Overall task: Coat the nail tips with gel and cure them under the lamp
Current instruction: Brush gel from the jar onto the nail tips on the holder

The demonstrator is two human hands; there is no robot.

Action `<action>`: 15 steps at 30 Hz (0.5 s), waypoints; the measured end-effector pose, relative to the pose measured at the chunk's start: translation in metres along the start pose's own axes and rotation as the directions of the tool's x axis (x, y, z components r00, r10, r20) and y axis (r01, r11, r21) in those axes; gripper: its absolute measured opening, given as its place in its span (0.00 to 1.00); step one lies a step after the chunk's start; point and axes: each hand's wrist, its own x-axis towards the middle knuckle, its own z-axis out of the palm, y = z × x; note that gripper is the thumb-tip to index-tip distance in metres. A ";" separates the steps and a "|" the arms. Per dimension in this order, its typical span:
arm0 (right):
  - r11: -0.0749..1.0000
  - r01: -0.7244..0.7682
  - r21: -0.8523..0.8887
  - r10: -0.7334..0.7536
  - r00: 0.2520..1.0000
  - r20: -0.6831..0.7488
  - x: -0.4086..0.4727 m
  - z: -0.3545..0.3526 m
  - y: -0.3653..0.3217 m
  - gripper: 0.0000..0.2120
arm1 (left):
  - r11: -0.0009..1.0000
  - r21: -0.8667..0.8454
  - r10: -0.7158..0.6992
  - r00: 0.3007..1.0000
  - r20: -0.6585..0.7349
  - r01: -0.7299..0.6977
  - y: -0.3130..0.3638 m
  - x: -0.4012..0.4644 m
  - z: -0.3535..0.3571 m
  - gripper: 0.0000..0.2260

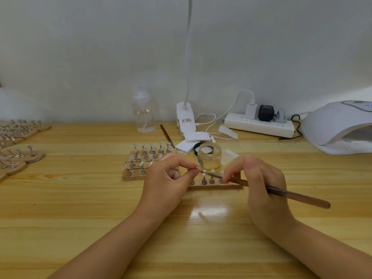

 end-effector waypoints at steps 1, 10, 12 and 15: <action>1.000 -0.005 -0.014 0.005 1.000 0.001 0.000 0.000 0.000 0.18 | 1.000 0.000 0.002 1.000 0.000 -0.002 0.000 0.000 0.000 0.09; 1.000 0.000 -0.022 0.000 1.000 0.002 0.000 0.000 0.000 0.18 | 1.000 0.002 0.011 1.000 -0.003 -0.011 -0.001 0.000 0.000 0.10; 0.998 -0.002 -0.055 0.003 1.000 0.018 0.001 0.001 0.000 0.17 | 1.000 0.007 0.014 1.000 -0.002 -0.014 -0.001 0.000 0.000 0.10; 0.999 -0.006 -0.043 0.008 0.999 0.032 0.000 0.002 0.000 0.17 | 1.000 -0.002 0.011 1.000 0.002 -0.011 0.000 0.000 0.000 0.10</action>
